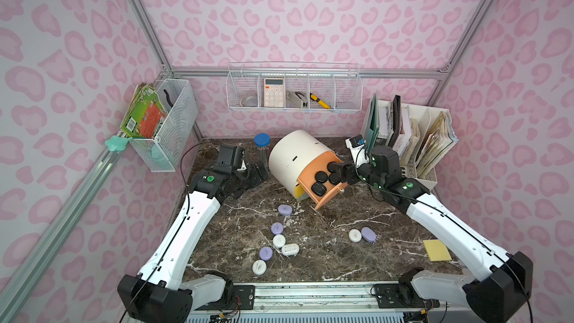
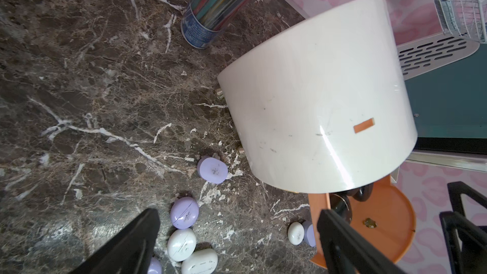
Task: Put the bluetooth earphones in the drawer according to color
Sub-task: Place the bluetooth earphone in the drawer, then close the drawer in the storage box.
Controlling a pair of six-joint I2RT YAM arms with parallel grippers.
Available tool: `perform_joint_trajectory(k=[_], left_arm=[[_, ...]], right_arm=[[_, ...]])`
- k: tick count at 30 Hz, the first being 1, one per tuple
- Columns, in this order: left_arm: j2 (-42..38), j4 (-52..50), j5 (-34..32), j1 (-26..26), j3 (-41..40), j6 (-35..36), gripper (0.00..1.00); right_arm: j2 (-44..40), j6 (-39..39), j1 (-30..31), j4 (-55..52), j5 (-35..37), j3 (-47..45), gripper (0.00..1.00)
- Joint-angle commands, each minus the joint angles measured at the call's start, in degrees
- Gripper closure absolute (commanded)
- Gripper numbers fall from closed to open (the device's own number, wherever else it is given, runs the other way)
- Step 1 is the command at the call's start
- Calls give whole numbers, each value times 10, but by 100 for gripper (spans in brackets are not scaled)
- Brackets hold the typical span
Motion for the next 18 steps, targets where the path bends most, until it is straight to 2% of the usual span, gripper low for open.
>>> perform_joint_trajectory(k=[1,9,18], left_arm=[[38,14,20,-5,36,21,2],[159,-2,27,-30,174,43,1],[301,-55,7,-67,348,74,1]], right_arm=[[-49,25,-8,-18,-5,-34,24],[-163,74,-40,-46,-32,-130,31],[-203,100,-65,-26,-96,-202,38]])
